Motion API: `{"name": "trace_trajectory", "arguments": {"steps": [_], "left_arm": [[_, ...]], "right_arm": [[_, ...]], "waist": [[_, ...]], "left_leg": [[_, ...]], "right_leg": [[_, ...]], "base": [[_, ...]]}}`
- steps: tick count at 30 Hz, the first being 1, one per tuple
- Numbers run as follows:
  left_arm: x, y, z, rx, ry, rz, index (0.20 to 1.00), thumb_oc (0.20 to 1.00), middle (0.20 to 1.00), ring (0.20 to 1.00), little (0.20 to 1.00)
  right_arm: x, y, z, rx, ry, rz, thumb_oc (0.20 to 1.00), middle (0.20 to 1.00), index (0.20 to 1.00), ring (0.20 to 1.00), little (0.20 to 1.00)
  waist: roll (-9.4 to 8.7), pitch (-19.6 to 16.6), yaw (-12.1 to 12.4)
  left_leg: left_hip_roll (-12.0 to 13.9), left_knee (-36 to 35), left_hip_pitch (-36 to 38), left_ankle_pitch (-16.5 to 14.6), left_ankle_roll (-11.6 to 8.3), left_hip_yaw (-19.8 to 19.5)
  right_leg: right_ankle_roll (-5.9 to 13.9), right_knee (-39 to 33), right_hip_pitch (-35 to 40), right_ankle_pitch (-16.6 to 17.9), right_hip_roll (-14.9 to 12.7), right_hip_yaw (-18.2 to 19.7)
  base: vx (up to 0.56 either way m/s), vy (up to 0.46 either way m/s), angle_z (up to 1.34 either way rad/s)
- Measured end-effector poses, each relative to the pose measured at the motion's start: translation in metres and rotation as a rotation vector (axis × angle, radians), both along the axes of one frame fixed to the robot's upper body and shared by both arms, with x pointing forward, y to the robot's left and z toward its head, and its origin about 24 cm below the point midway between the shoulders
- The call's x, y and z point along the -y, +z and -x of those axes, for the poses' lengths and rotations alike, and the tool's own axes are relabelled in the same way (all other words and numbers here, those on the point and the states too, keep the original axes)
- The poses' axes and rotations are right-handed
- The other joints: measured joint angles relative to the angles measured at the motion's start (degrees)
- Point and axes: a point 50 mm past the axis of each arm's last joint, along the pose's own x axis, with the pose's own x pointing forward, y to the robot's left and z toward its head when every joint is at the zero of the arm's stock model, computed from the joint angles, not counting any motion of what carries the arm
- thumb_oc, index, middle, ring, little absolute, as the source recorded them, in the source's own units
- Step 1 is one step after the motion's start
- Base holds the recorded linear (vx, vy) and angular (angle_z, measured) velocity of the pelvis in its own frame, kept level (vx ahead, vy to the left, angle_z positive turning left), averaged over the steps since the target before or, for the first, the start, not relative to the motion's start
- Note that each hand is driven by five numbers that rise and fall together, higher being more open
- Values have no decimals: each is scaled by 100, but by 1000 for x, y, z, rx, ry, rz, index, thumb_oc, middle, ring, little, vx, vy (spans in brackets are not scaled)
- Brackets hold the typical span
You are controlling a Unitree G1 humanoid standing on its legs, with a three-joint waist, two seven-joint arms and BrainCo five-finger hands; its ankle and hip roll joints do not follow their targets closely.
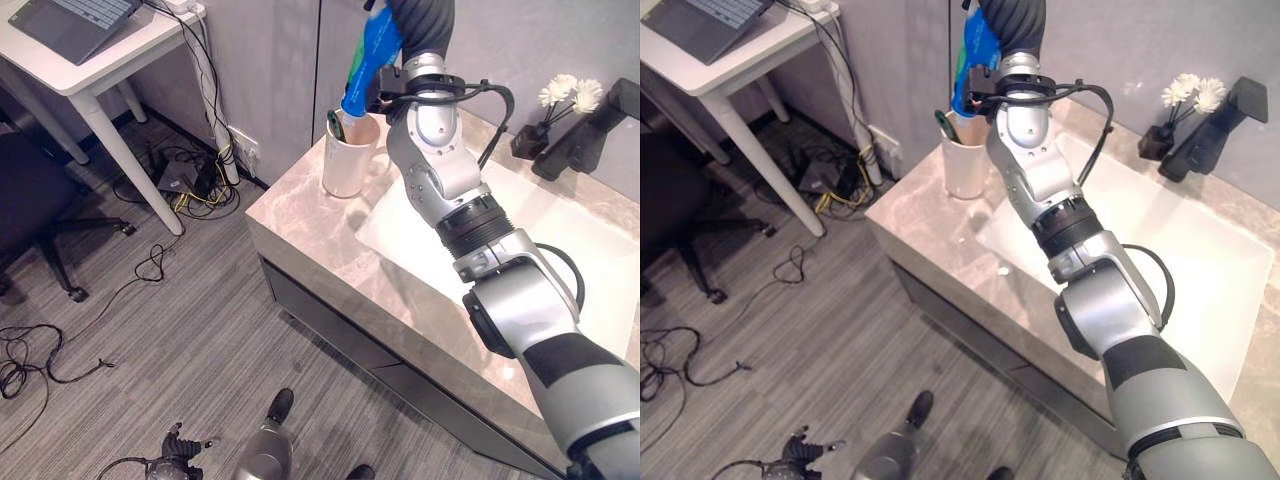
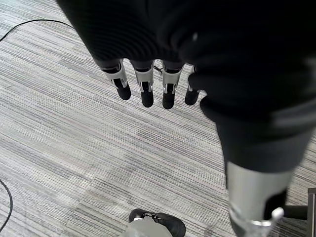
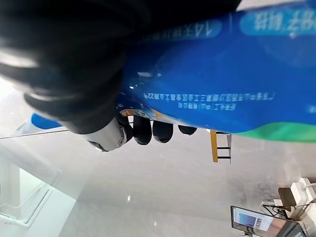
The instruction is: Put brush and paste in cup on sink, flatten towel.
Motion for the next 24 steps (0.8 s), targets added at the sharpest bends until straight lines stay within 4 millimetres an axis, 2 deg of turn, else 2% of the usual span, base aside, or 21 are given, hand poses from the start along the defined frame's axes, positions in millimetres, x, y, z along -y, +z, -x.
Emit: {"name": "trace_trajectory", "arguments": {"steps": [24], "left_arm": [[0, 2, -6, 12, 7, -19, 1000, 1000, 1000, 1000, 1000]], "right_arm": [[4, -17, -3, -16, -60, 42, 200, 200, 200, 200, 200]], "waist": [[-24, 89, -4]], "left_leg": [[-42, 4, -27, 5, 7, 2]], "right_leg": [[8, 1, -31, 12, -41, -5]], "base": [[-9, 5, 0]]}}
